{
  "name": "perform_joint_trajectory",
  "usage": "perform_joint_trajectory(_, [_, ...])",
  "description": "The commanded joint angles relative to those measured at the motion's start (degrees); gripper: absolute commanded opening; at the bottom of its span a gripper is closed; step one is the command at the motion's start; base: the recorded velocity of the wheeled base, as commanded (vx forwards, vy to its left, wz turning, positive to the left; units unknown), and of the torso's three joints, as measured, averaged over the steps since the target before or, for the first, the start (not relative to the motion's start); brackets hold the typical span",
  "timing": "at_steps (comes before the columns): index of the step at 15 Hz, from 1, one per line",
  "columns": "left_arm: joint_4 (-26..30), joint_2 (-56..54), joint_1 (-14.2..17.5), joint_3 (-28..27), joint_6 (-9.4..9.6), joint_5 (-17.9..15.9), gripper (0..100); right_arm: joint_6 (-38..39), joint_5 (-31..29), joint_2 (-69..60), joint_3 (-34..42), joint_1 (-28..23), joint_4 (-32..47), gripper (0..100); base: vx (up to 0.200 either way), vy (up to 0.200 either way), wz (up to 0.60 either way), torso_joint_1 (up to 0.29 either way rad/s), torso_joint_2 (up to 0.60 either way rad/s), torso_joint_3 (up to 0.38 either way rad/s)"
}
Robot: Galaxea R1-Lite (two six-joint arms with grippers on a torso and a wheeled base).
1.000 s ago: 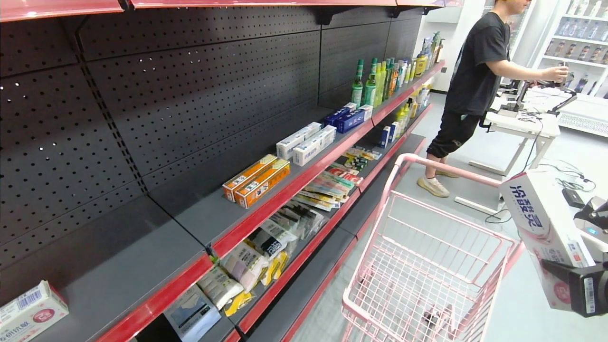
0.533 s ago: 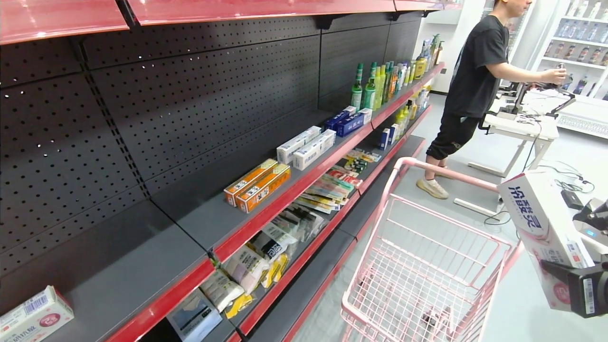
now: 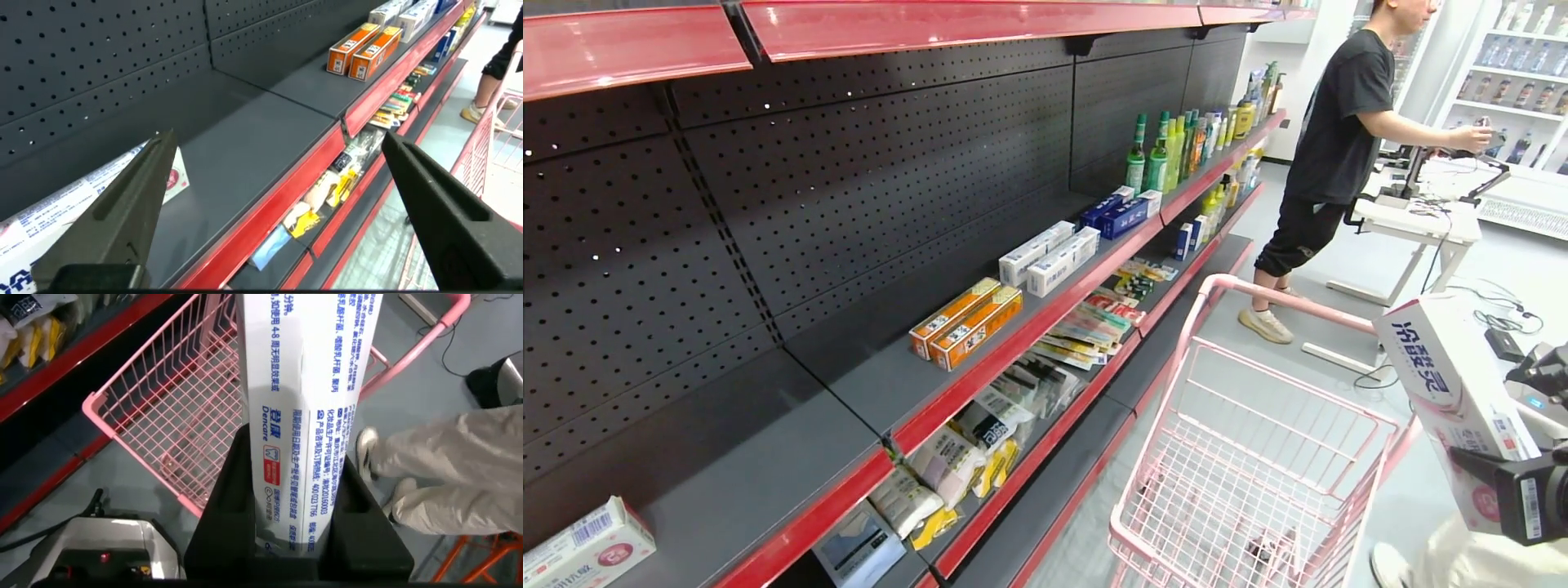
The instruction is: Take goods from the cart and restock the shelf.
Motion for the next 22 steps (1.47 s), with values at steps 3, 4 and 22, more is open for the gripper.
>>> perform_joint_trajectory(3, [0.0, 0.0, 0.0, 0.0, 0.0, 0.0, 100, -0.2, 0.0, 0.5, 0.2, 0.0, 0.0, 0, 0.0, 0.0, 0.4, 0.002, 0.0, 0.002])
perform_joint_trajectory(4, [0.0, 0.0, 0.0, 0.1, 0.0, 0.0, 100, -0.2, 0.0, 0.9, 0.3, 0.0, 0.0, 0, 0.0, 0.0, 0.6, 0.002, -0.01, -0.002])
perform_joint_trajectory(22, [0.0, 0.0, 0.0, 0.0, 0.0, 0.0, 100, -2.3, 0.0, 0.2, 0.3, 0.0, -0.5, 0, 0.0, 0.0, 0.57, 0.003, 0.0, 0.001])
